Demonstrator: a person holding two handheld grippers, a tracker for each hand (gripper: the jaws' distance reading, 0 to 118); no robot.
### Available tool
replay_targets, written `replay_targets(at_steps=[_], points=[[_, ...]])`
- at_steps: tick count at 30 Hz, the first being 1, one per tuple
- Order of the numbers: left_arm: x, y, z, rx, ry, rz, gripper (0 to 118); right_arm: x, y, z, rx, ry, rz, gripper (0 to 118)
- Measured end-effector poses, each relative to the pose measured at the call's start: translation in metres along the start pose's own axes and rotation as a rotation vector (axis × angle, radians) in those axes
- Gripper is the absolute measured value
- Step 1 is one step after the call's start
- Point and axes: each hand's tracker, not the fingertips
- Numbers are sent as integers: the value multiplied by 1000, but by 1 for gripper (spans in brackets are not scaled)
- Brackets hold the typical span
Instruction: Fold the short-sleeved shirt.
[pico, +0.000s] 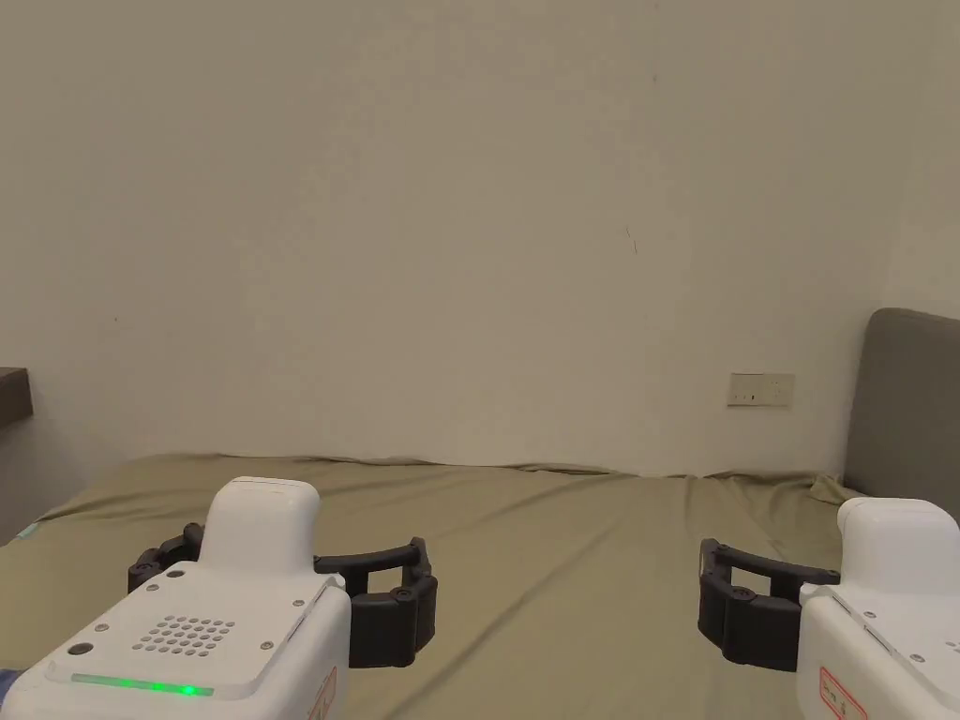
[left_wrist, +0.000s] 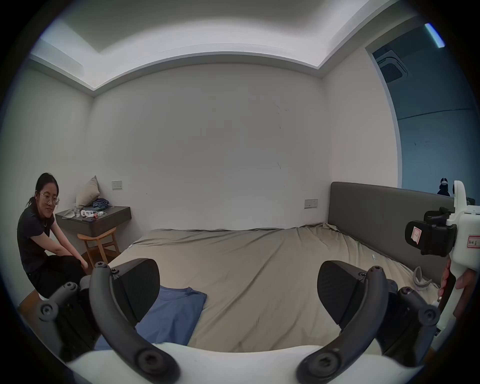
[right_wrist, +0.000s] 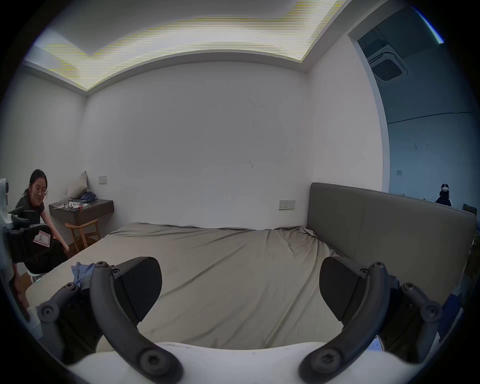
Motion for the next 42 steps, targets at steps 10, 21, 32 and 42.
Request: replay_targets(at_steps=[10,21,32,42], points=[[-59,-61,-17,101,-166,718,118,-64,5,19,263,-151,873,118],[-69,-66,-22,52,101,725,118,-75,-9,27,338,-122,950,118],[24,-12,3,161,53,-42,118,9,24,27,21,96,-200,118],[13,-6,-2,68,-5,46,3,-7,12,37,66,1,34,70]])
